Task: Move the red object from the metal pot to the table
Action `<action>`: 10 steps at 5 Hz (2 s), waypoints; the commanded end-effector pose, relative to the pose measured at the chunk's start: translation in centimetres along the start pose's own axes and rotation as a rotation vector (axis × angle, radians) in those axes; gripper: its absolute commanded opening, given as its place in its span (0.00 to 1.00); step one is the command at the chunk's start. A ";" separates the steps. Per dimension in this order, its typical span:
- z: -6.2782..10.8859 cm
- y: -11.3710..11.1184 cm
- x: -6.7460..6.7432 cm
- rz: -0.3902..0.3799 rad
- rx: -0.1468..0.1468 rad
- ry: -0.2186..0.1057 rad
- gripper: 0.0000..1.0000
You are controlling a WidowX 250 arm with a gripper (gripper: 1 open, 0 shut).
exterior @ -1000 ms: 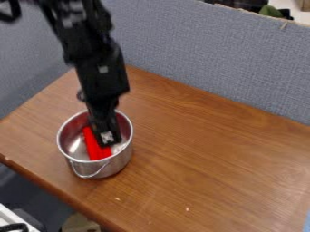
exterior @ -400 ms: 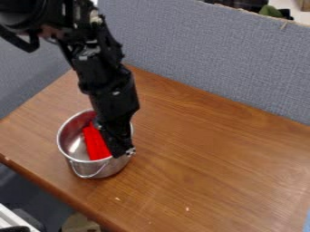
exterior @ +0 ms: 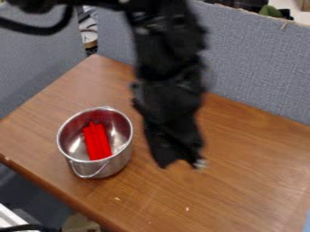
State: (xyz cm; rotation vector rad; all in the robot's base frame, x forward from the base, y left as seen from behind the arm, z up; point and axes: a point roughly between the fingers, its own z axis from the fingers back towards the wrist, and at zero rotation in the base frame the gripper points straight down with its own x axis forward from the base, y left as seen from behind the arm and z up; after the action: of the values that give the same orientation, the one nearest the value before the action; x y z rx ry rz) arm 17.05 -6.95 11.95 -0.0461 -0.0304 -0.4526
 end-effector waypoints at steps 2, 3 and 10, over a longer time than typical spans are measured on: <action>0.8 6.0 -2.8 -0.123 0.025 -0.056 0.00; 0.1 5.7 -2.6 -0.093 0.040 -0.070 0.00; -2.3 8.7 -1.4 -0.544 0.051 -0.121 1.00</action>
State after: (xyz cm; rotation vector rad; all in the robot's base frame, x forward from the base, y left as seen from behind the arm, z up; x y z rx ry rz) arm 19.45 1.47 8.83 -0.0230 -0.1526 -1.0014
